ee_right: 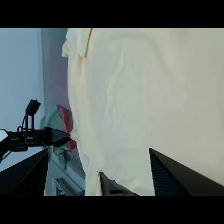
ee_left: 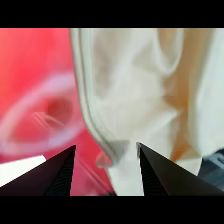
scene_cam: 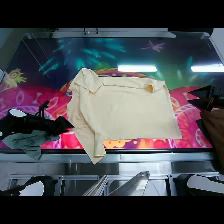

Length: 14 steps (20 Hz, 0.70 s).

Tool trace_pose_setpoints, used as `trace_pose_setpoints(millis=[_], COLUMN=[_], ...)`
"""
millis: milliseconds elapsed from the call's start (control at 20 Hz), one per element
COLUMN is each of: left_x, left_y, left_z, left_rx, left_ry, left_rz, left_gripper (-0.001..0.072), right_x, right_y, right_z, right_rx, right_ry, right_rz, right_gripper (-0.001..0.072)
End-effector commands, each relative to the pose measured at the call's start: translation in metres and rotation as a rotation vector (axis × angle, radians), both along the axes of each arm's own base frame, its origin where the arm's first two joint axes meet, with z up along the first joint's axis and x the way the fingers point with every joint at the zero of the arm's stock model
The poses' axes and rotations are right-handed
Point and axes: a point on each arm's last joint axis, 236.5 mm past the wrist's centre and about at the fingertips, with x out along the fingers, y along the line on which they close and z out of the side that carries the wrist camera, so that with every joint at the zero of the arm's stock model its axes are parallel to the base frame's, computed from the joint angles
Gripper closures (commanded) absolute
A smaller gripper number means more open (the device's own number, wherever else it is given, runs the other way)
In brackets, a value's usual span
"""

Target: Fold the shirts.

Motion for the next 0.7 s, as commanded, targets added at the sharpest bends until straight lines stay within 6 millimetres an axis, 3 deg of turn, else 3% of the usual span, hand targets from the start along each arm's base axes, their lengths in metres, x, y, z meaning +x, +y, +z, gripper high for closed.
trace_pose_setpoints(millis=[0, 150, 400, 500, 650], left_x=[0.035, 0.041, -0.001, -0.012, -0.003], left_y=[0.004, -0.015, -0.050, -0.044, -0.029], left_z=[0.015, 0.019, 0.004, -0.002, 0.001], left_rx=[0.008, -0.001, -0.095, -0.104, -0.113], left_ry=[-0.101, -0.139, 0.025, 0.077, 0.063], left_rz=[0.045, 0.004, -0.136, -0.148, -0.086], left_gripper=[0.0221, 0.0222, 0.0221, 0.0221, 0.0223], right_x=[-0.002, -0.010, -0.018, -0.019, -0.019], right_y=[0.001, 0.000, 0.000, 0.000, 0.000], right_z=[0.000, -0.011, -0.019, -0.019, -0.019], right_rx=[0.000, -0.033, -0.051, -0.049, -0.049], right_ry=[0.004, 0.050, 0.096, 0.096, 0.097], right_rz=[0.005, 0.027, 0.045, 0.048, 0.048], right_gripper=[0.0017, 0.0017, 0.0017, 0.0017, 0.0017])
